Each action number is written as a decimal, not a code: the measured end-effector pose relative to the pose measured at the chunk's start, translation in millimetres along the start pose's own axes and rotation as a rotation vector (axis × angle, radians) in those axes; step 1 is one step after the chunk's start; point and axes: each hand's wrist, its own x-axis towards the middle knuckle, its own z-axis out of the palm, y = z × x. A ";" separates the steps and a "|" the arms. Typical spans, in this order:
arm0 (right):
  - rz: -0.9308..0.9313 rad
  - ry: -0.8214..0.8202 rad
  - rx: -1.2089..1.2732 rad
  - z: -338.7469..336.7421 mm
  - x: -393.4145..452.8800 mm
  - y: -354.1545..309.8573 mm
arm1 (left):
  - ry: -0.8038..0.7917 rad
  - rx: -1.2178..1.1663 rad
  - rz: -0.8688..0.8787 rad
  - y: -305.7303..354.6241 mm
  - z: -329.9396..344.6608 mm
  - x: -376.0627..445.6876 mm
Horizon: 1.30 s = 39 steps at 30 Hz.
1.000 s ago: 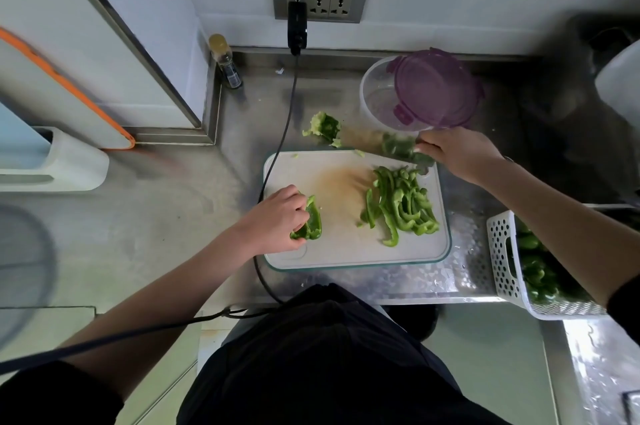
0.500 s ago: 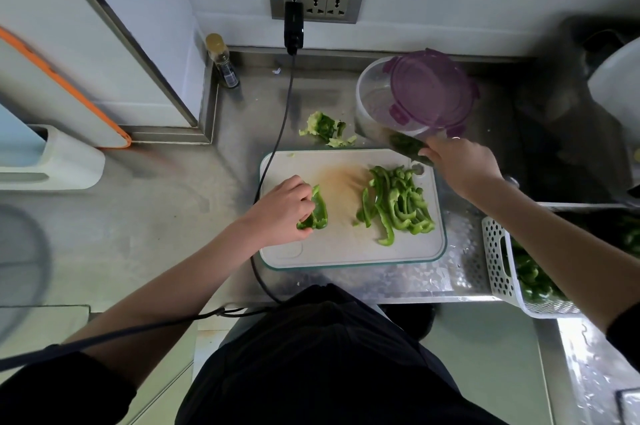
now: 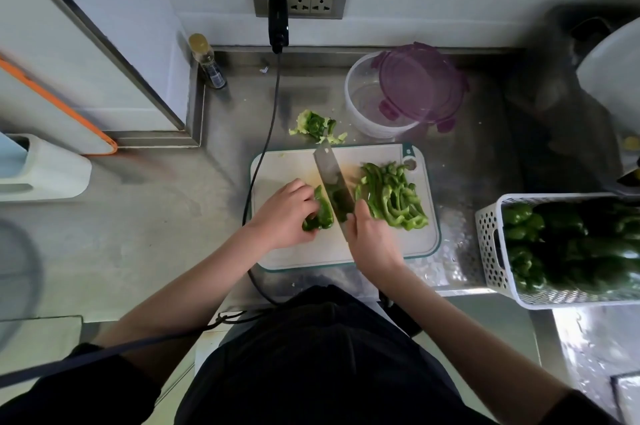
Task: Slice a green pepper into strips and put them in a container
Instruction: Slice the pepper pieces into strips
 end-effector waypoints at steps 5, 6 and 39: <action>0.036 0.063 0.019 26.8 -5.5 -4.9 | -0.060 0.019 -0.027 0.3 0.2 4.2; 0.045 0.063 0.018 29.9 -6.0 -6.3 | -0.072 0.025 -0.031 0.4 0.5 4.7; 0.129 0.131 0.170 29.1 -0.1 -13.8 | -0.118 0.048 -0.016 -1.1 -3.2 1.7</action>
